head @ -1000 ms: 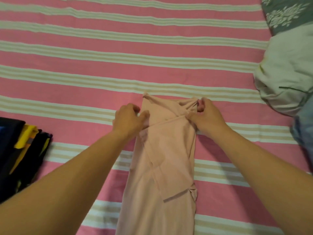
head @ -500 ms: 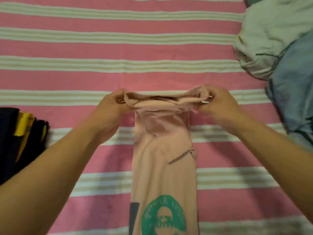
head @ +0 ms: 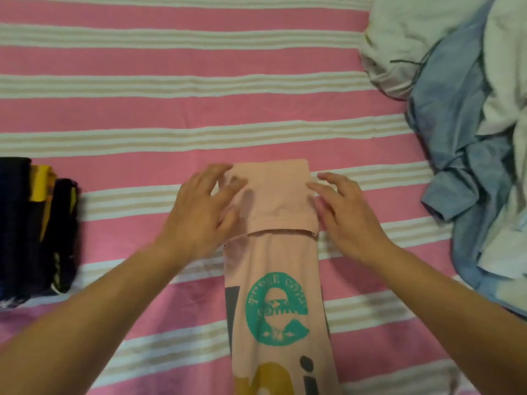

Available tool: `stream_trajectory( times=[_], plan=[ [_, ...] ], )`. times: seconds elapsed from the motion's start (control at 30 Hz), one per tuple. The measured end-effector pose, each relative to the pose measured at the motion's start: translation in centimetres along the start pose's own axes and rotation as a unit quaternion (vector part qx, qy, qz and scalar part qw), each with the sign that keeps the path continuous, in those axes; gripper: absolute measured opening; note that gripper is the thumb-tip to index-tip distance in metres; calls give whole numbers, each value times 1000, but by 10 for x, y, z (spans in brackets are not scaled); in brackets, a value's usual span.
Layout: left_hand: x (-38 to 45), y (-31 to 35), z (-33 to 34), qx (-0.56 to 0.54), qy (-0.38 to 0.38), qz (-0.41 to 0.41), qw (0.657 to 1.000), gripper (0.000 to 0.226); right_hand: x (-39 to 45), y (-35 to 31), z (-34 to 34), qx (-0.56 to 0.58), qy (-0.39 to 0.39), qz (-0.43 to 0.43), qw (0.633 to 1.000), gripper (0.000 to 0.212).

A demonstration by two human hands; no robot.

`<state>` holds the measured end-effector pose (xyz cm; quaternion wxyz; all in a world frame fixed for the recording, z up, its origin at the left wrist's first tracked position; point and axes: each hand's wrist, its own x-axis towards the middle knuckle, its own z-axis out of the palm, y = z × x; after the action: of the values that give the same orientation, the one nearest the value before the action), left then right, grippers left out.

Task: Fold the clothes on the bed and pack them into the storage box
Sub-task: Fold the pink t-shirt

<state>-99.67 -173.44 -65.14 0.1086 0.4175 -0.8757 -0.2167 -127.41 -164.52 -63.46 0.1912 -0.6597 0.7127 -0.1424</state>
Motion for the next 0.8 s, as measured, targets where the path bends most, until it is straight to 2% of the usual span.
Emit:
stream_trajectory(
  times=[0.03, 0.1, 0.17, 0.23, 0.33, 0.43, 0.53, 0.6, 0.7, 0.8],
  plan=[
    [17, 5, 7, 44, -37, 28, 998, 58, 17, -6, 8, -35, -16, -20, 999, 46],
    [39, 9, 34, 123, -122, 29, 984, 69, 41, -7, 36, -121, -96, -49, 987, 59],
    [42, 1, 62, 183, -159, 26, 970, 73, 48, 3, 63, -182, -148, -47, 971, 65],
    [48, -6, 75, 225, -175, 20, 958, 71, 52, 14, 77, -211, -151, -34, 965, 66],
    [46, 20, 61, 277, -189, -29, 942, 69, 56, 2, 66, -223, -208, -21, 952, 68],
    [-6, 63, 63, 227, -163, -123, 952, 68, 36, -14, 45, -230, -209, -1, 951, 71],
    [-135, 122, 72, 97, -126, -193, 968, 69, -61, -20, 38, -115, -136, 17, 984, 68],
    [-228, 161, 75, 12, -100, -230, 968, 74, -153, -13, 35, 21, -66, 75, 995, 49],
    [-332, 196, 76, -21, -113, -249, 962, 74, -279, -10, 35, 138, -72, 224, 962, 19],
    [-365, 185, 87, 30, -96, -208, 973, 50, -340, -22, 55, 166, -105, 284, 939, 4]
  ],
)
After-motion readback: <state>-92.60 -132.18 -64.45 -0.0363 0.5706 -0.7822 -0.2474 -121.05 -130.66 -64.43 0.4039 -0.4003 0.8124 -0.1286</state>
